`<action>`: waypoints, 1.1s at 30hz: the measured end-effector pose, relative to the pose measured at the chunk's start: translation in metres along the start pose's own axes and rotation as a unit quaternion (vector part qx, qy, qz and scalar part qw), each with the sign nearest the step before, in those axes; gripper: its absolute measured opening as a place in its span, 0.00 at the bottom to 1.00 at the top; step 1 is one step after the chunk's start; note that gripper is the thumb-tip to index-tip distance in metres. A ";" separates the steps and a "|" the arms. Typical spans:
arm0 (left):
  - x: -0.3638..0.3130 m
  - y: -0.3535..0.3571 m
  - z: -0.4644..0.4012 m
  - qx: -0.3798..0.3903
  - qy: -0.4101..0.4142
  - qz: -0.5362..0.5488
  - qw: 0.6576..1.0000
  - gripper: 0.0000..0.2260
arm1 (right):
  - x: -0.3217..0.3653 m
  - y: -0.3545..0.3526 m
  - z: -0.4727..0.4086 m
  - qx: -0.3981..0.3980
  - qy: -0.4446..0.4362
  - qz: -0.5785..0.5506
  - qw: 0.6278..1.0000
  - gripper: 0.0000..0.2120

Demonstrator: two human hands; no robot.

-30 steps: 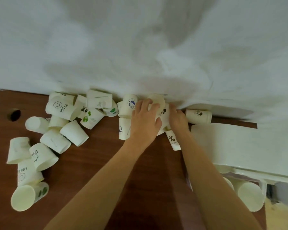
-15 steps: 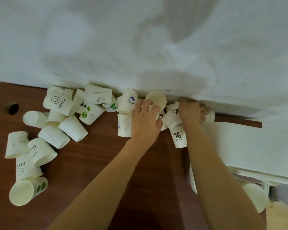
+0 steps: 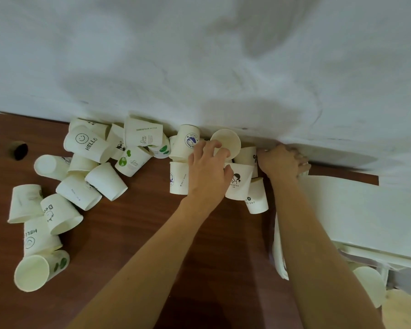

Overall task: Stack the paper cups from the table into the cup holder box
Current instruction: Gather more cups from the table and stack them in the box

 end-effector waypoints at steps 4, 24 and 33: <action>-0.001 0.002 0.000 0.008 0.004 0.005 1.000 0.13 | 0.005 -0.001 -0.001 0.057 -0.005 0.022 0.998 0.32; 0.008 0.000 0.007 -0.009 -0.001 0.002 1.000 0.11 | 0.004 0.026 0.056 -0.028 -0.244 0.070 0.967 0.24; 0.017 -0.006 0.026 -0.013 -0.001 -0.003 1.000 0.09 | -0.011 0.024 0.100 -0.034 -0.257 -0.199 0.945 0.15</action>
Point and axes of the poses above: each hand's wrist, its own z-axis away from the middle knuckle, its own y-axis out of the palm, x = y × z, the point moved 2 cm from there along -z, towards the middle knuckle, and after that the axes turned 14 degrees about -x, right-handed, at the moved point
